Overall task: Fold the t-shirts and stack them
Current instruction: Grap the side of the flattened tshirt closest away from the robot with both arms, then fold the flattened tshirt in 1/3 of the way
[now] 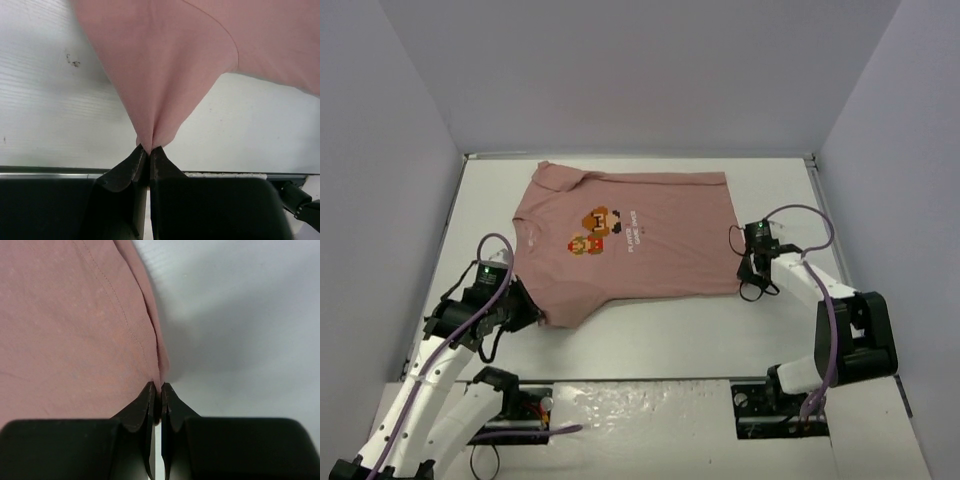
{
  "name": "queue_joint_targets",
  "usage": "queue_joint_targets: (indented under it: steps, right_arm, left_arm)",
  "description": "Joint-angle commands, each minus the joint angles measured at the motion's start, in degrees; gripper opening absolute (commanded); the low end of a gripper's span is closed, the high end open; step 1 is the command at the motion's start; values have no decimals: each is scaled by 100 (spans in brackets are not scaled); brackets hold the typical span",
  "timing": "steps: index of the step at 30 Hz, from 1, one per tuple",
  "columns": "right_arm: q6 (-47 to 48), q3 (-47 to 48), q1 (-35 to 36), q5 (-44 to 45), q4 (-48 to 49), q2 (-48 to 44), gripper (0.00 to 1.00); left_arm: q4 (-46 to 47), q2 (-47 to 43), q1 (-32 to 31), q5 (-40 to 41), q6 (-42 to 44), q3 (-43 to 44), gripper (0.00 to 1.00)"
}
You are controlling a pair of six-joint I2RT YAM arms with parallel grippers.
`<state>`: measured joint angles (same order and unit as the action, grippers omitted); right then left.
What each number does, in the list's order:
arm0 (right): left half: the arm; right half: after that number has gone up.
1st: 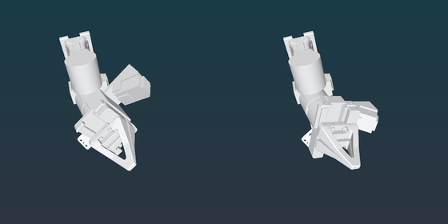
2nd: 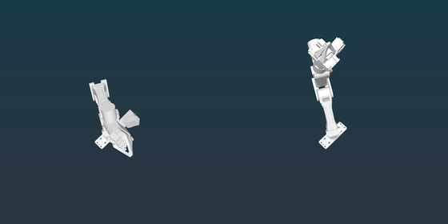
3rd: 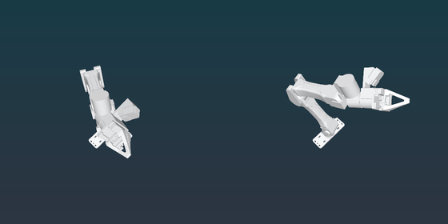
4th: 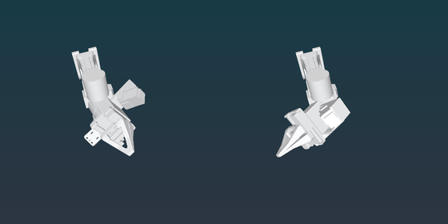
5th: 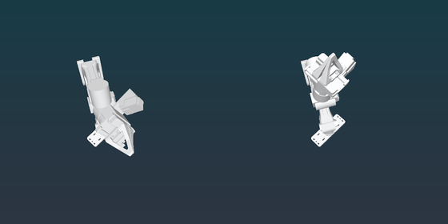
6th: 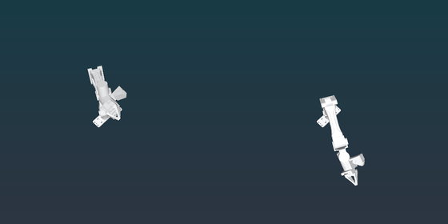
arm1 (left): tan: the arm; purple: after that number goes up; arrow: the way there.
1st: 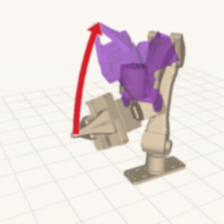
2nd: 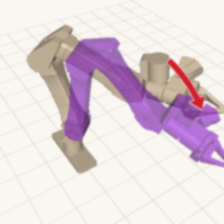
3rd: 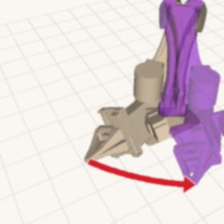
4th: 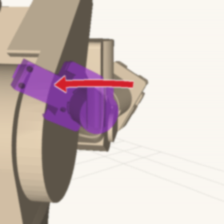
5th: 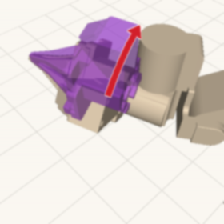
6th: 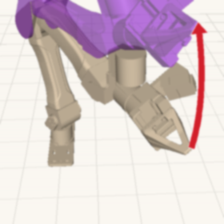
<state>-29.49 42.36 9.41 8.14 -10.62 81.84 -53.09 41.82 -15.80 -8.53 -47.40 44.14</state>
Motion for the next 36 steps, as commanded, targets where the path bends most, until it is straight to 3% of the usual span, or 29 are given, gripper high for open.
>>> queue_joint_targets:
  steps: [1, 8, 16, 36]
  right_arm:
    - [156, 95, -27, 70, -421, -223, 0]
    - [455, 1004, -29, 194, -736, 231, 0]
    - [571, 1987, -27, -4, -885, 1040, 0]
    - [638, 3060, -81, 21, -988, 2219, 0]
  left_arm:
    - [-312, 14, -22, 89, -199, 435, 0]
    - [-9, 1365, 103, 787, 595, 1647, 0]
    - [486, 2644, 327, 798, 1234, 2323, 0]
    - [1110, 3979, 729, 800, 1923, 2878, 0]
